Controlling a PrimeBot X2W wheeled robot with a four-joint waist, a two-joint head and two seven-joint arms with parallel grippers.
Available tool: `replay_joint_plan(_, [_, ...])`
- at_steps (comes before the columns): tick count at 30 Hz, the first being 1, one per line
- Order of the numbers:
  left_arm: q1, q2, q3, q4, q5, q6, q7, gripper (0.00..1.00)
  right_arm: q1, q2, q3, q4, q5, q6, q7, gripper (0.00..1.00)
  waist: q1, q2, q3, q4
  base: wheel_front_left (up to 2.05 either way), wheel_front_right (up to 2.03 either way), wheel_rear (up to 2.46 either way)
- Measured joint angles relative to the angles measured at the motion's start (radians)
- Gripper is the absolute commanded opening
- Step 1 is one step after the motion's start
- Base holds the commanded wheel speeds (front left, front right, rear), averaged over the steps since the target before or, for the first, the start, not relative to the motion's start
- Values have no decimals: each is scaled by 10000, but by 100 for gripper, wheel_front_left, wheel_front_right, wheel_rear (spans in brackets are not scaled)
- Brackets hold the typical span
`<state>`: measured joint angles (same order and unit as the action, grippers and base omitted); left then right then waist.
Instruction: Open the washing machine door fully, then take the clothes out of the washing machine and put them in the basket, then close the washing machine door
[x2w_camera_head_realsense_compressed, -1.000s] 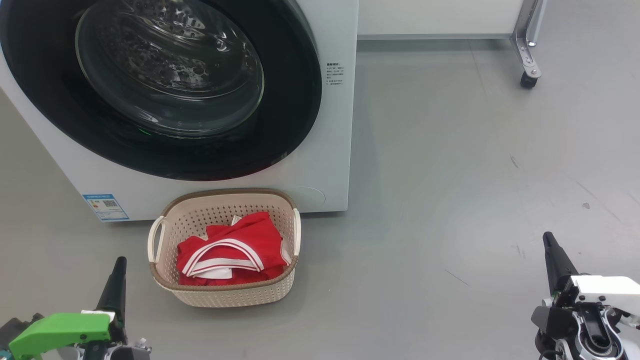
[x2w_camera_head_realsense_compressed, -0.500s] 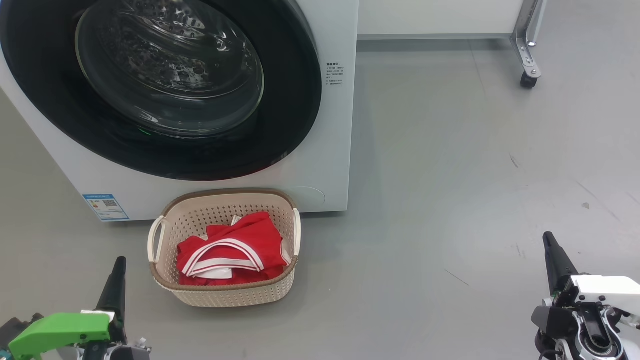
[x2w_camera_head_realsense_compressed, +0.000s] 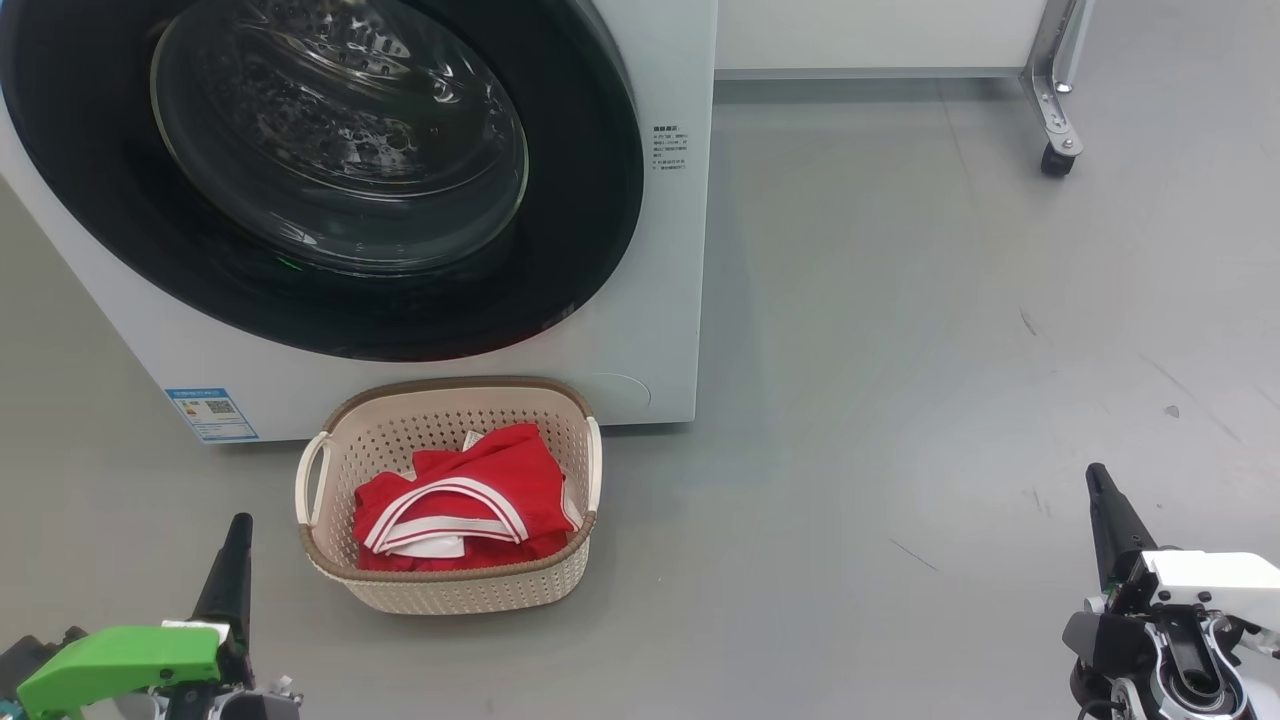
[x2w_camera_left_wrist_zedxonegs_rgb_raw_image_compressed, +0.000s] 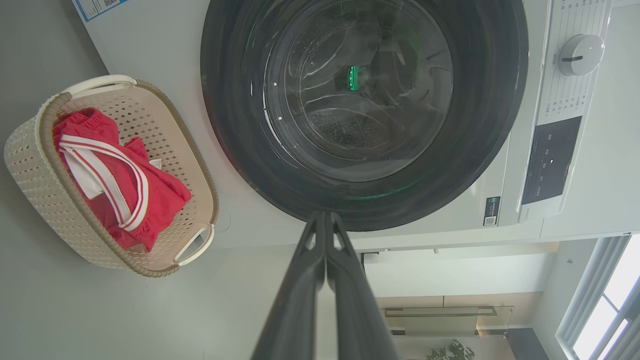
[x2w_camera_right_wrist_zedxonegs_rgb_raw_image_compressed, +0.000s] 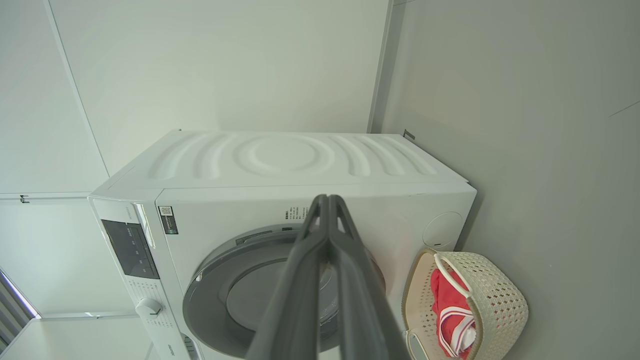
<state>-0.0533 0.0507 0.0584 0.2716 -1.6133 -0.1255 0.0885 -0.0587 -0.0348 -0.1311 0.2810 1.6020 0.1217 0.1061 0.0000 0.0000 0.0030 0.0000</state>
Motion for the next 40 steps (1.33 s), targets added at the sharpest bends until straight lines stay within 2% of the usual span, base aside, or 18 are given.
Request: replay_joint_plan(40, [-2, -6, 10, 0, 0, 0, 31, 0, 0, 0, -8, -6, 0, 0, 0, 0, 0, 0, 0, 0, 0, 0, 0])
